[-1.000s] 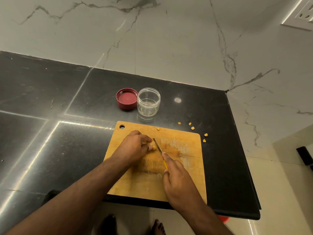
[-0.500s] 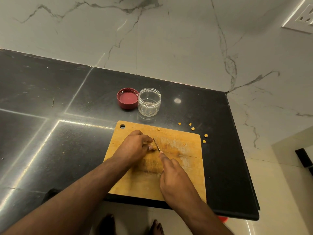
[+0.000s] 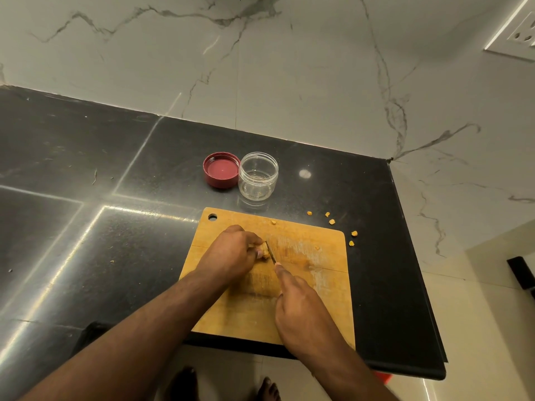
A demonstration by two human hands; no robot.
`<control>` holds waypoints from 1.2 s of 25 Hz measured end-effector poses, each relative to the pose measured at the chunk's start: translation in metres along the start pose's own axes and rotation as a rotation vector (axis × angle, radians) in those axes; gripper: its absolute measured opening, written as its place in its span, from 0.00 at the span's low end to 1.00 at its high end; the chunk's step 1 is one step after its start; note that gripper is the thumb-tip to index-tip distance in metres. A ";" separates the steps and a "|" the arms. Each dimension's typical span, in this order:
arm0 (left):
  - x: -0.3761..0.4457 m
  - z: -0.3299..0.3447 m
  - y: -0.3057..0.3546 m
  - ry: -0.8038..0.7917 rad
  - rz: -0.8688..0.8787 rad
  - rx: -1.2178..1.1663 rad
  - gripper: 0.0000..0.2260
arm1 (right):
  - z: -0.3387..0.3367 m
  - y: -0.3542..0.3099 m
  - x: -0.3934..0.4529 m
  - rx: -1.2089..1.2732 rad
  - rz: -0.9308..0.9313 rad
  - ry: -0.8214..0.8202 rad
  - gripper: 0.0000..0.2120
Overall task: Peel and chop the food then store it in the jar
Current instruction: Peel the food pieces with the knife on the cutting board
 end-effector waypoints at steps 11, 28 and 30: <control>-0.003 0.000 -0.001 -0.001 -0.023 -0.030 0.17 | -0.005 0.015 -0.040 0.093 0.034 0.078 0.25; -0.018 0.000 -0.009 0.010 -0.041 -0.065 0.18 | 0.003 -0.002 -0.018 0.074 -0.056 0.077 0.25; -0.019 0.000 -0.009 0.009 -0.037 -0.062 0.19 | 0.003 -0.003 -0.017 0.070 -0.058 0.079 0.25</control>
Point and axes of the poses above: each hand's wrist, its own x-axis towards the middle knuckle, its own z-axis out of the palm, y = z × x, the point moved 2 cm from there along x, towards the middle knuckle, and after that the axes turned 4 degrees about -x, right-handed, at the moved point
